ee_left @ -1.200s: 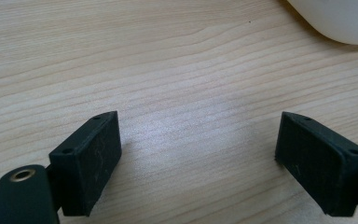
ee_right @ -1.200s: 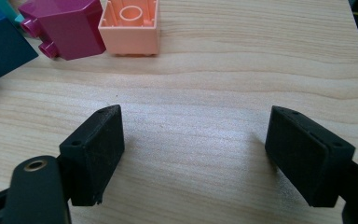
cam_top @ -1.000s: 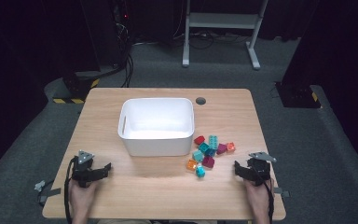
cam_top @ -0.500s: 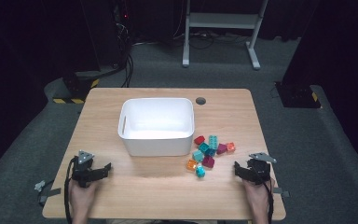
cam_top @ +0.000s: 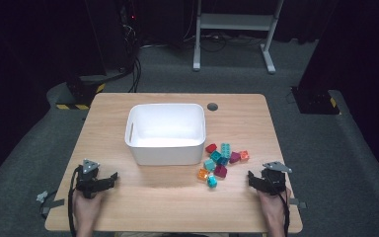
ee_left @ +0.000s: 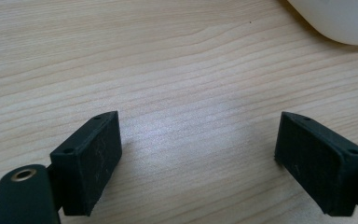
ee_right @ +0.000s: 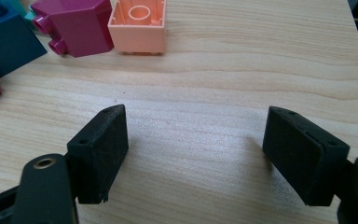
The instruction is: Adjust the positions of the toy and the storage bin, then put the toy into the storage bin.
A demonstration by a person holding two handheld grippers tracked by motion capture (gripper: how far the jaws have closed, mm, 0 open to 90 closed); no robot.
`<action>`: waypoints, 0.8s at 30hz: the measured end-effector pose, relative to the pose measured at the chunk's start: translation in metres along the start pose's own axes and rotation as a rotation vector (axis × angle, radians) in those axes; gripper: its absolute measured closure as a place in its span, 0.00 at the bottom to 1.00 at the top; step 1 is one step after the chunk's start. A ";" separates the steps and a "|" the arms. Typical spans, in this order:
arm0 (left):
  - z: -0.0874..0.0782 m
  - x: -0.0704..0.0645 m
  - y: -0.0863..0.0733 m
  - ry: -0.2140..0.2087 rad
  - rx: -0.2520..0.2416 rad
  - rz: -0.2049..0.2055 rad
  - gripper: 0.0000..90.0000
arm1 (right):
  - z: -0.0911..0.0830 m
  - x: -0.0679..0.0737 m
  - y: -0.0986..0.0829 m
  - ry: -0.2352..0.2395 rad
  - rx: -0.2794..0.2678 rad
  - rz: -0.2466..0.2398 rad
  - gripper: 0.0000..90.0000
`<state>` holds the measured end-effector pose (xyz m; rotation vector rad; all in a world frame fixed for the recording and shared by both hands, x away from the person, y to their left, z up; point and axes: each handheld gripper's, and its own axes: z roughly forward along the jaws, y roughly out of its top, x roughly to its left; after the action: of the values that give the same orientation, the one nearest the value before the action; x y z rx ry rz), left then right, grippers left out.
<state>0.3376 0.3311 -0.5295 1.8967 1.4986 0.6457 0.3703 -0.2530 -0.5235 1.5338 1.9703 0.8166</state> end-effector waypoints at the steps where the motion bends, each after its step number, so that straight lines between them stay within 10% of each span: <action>1: 0.000 0.000 0.000 0.000 0.000 0.000 0.16 | 0.000 0.000 0.000 0.004 -0.005 0.001 0.25; 24: 0.000 0.000 0.000 0.000 -0.002 -0.002 0.17 | -0.009 0.013 0.006 0.116 -0.055 -0.013 0.38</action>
<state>0.3381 0.3312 -0.5296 1.8937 1.4989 0.6467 0.3650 -0.2410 -0.5138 1.4703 2.0195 0.9657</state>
